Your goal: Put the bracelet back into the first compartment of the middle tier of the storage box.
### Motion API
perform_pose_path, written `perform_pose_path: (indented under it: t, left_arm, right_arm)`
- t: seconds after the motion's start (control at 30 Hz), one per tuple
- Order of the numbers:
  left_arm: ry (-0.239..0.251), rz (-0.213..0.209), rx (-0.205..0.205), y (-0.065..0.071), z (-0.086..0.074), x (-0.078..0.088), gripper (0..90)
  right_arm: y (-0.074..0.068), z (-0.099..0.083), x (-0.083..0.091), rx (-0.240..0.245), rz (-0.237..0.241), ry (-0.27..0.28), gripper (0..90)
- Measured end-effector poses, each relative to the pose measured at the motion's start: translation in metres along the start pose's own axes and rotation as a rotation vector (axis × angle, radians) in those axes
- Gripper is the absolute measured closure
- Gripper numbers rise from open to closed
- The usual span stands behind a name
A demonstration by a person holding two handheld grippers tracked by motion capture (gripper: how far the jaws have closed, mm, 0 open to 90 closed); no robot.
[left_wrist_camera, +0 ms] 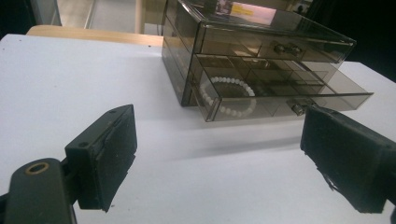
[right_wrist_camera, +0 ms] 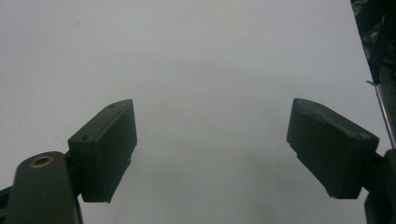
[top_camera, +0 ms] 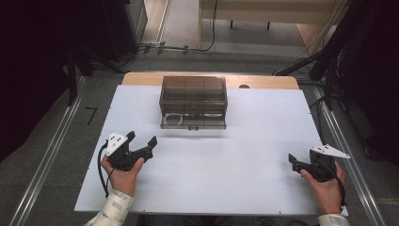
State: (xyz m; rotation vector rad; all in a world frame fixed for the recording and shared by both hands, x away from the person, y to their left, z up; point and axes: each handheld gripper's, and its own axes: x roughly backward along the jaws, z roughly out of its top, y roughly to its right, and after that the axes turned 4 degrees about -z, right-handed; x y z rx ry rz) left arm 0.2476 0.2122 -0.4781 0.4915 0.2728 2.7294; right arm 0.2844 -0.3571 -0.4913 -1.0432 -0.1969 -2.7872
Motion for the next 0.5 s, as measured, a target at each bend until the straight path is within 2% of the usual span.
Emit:
perform_pose_path:
  t: [0.1,0.5]
  left_arm:
    - [0.003,0.0,0.014,-0.002,-0.001,0.004,11.5]
    - [-0.011,0.001,0.005,-0.004,-0.005,0.018,11.5]
  right_arm:
    - [0.0,0.0,0.0,0.0,0.0,0.0,14.5]
    - [-0.001,0.0,0.0,0.0,-0.001,0.0,14.5]
